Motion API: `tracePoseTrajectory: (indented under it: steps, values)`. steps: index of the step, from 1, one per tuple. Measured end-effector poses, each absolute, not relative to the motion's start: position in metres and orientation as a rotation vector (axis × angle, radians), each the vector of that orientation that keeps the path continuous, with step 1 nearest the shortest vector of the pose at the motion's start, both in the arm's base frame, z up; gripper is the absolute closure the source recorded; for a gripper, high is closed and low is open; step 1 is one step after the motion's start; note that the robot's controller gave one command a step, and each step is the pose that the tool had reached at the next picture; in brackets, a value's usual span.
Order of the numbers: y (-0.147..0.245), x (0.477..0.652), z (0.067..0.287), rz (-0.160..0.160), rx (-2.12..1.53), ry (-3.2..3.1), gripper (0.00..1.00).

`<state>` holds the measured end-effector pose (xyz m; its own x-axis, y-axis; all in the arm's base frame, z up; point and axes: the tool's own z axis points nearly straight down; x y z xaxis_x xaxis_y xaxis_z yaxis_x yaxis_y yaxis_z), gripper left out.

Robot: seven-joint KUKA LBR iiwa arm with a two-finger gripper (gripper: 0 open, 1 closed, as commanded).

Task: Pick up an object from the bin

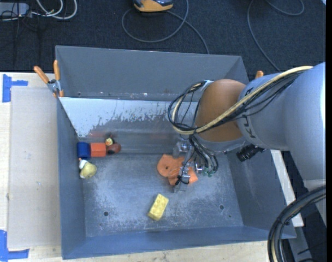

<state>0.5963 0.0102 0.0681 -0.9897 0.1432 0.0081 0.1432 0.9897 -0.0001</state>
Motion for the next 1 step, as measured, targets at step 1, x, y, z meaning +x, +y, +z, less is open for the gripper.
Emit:
tracePoseTrajectory:
  steps: [1]
  values:
    - [0.0082,0.6031,0.0707,-0.002,-0.311,-3.128,1.0]
